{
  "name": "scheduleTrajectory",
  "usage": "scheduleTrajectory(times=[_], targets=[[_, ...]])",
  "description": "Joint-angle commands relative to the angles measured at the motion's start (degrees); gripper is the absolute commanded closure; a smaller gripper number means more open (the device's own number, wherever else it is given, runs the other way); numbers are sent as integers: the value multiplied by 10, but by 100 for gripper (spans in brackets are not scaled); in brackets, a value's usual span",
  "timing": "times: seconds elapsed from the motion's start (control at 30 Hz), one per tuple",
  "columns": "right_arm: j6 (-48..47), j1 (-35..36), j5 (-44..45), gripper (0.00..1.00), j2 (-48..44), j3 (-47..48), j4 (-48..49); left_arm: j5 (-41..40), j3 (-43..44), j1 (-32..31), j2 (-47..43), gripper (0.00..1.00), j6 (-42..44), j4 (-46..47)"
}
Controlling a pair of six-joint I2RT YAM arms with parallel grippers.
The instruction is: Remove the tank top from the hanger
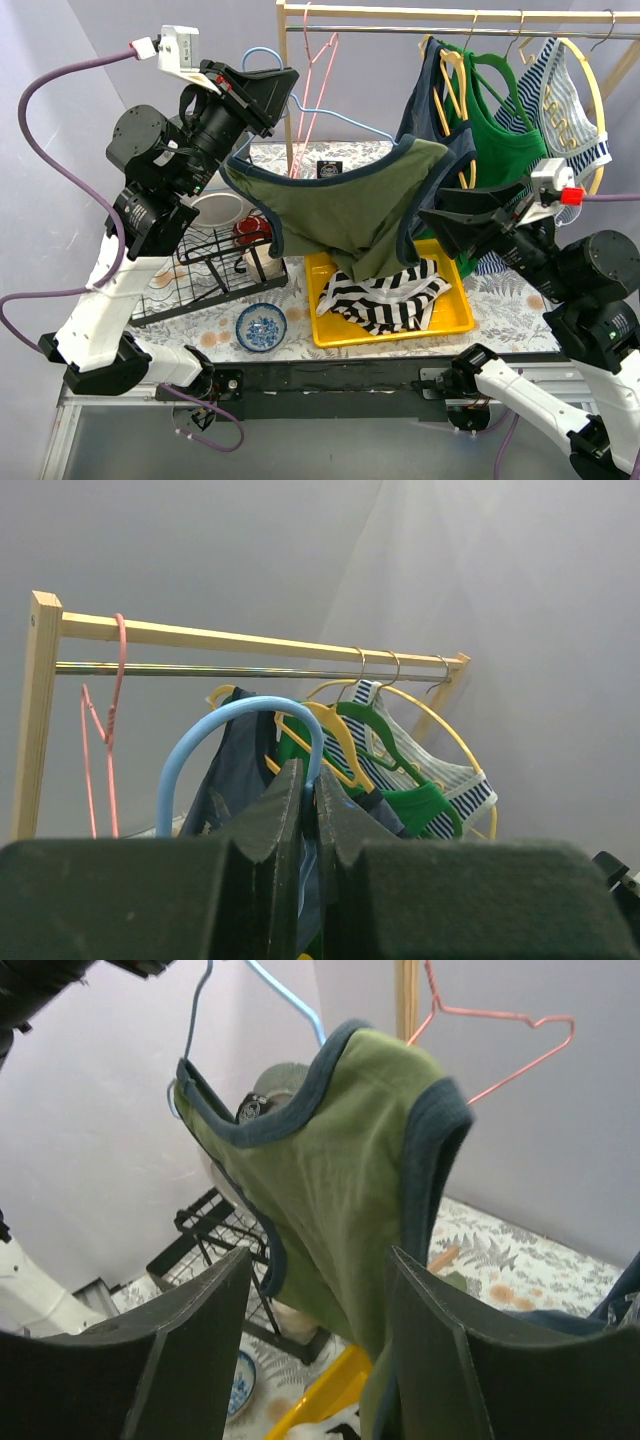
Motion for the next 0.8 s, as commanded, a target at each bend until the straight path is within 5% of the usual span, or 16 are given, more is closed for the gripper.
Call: scheduleTrajectory(times=[0.0, 0.3, 0.57, 0.77], targets=[[6, -1, -17, 36, 12, 32, -16, 6, -6, 2, -22, 100, 4, 17], [10, -1, 76, 37, 9, 16, 13, 14, -8, 2, -26, 100, 9, 11], [1, -1, 92, 25, 25, 25, 15, 22, -14, 2, -29, 100, 2, 11], [3, -1, 92, 51, 31, 14, 39, 33, -20, 2, -31, 100, -10, 15]])
